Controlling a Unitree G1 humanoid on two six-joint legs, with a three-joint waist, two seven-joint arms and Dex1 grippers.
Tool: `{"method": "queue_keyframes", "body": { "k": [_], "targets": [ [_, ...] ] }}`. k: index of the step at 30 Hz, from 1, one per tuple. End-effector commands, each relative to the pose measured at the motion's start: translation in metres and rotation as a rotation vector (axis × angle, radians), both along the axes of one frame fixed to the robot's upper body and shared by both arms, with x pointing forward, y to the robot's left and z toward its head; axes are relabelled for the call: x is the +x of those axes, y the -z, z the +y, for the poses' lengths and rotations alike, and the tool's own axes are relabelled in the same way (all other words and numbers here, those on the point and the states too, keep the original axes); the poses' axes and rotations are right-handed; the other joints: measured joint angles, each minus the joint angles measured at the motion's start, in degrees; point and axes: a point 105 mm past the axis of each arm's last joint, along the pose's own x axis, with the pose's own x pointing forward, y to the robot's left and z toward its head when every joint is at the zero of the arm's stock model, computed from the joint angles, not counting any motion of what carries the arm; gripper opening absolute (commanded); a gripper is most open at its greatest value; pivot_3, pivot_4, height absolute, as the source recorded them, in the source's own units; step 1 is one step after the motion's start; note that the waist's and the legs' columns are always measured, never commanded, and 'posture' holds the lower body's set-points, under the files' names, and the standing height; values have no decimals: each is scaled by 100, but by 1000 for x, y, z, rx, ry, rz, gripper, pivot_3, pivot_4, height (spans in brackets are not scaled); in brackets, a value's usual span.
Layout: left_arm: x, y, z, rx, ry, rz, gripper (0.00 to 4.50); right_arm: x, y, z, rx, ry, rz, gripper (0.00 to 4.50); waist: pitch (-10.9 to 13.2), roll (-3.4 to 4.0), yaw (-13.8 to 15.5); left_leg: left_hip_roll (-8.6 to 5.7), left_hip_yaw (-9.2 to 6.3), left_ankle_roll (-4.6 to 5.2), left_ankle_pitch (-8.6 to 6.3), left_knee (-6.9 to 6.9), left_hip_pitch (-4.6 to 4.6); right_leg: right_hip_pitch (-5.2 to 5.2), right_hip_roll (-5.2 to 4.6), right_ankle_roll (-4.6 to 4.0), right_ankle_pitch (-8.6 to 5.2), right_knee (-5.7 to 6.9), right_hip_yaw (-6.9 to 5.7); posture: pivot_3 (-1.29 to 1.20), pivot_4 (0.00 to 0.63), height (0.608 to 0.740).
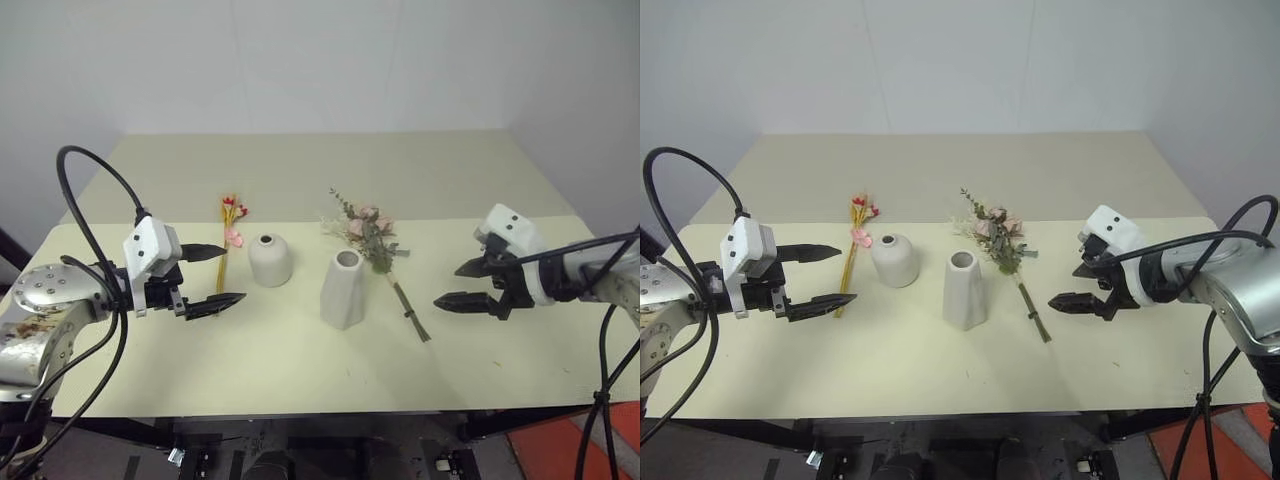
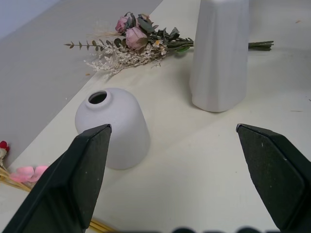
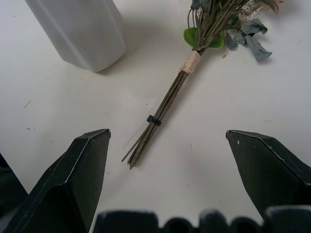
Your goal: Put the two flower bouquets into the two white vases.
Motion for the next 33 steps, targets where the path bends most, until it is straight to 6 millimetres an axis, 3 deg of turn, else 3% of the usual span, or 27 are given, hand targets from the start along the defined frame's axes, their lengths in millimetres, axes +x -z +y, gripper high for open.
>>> {"method": "queue_keyframes", "body": {
  "k": [1,8,16,22,33],
  "targets": [
    [-3,-14,-3,-8,28,-56,4486,4,-13,-2,12,12,-77,4500,0,0,4,0,0,0,0,0,0,0,0,0,0,0,0,0,150,740],
    [-5,-31,-2,-78,45,-44,4486,0,-19,-9,67,45,-121,4500,0,0,30,-5,-1,5,-3,10,-10,-2,-5,2,2,-1,-1,0,150,740],
    [-7,-29,-6,-82,62,-32,4486,1,-15,-5,110,55,-181,4500,0,0,-1,-2,0,6,-3,13,-6,1,0,4,4,0,1,0,150,740],
    [3,-42,-13,-135,87,-50,4486,30,-6,18,69,161,-45,4500,0,0,-63,0,3,4,-3,16,7,10,4,-4,10,3,3,0,150,740],
    [1,-38,-20,-125,141,-34,4486,69,26,47,-12,232,105,4500,0,0,-78,-11,-1,5,-3,23,-59,-61,-7,-7,24,8,4,0,150,740]
  ]
}}
